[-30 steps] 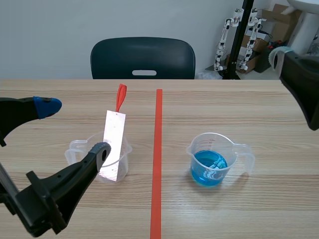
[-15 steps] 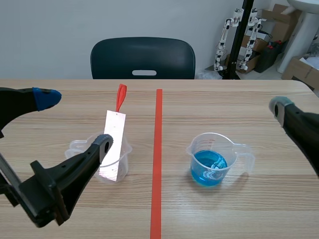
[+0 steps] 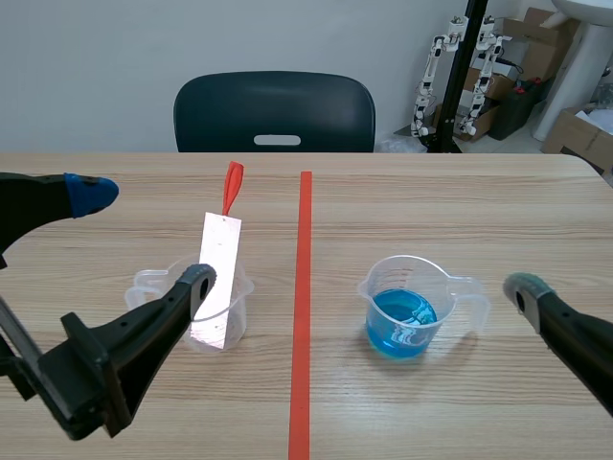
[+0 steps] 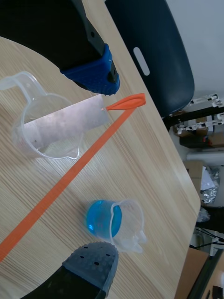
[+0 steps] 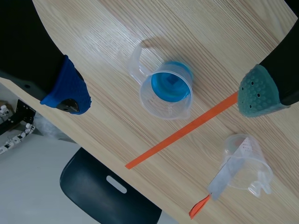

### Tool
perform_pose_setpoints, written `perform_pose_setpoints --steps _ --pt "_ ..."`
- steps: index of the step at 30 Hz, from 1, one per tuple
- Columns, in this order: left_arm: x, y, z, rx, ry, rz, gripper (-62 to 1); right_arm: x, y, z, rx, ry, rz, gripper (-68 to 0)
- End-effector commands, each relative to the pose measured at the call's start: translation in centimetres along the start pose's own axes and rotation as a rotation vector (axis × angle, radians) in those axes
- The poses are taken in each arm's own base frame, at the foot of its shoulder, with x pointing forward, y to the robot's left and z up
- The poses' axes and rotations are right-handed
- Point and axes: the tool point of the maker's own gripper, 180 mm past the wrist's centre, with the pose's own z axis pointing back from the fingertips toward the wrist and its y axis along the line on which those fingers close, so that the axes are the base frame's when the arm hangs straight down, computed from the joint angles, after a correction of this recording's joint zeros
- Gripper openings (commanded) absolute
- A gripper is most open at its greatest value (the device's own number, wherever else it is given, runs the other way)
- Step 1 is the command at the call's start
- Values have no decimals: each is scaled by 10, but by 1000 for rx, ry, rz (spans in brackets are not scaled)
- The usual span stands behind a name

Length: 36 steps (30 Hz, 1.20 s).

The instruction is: Do the redox reaction experiment. return to the home posture

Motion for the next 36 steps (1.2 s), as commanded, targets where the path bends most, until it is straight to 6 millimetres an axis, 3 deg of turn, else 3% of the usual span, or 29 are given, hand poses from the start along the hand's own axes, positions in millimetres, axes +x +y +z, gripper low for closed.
perform_pose_setpoints --steps 1,12,16,36 --pt "7 3 0 10 -17 -6 14 9 1 -1 2 -35 0 4" --pt "2 -5 16 16 -23 41 14 14 28 -7 190 -50 53 4" --pt "-5 -8 21 16 3 58 14 15 29 -7 201 -52 61 4" --pt "-6 -8 21 16 3 58 14 30 31 -11 190 -52 131 4"
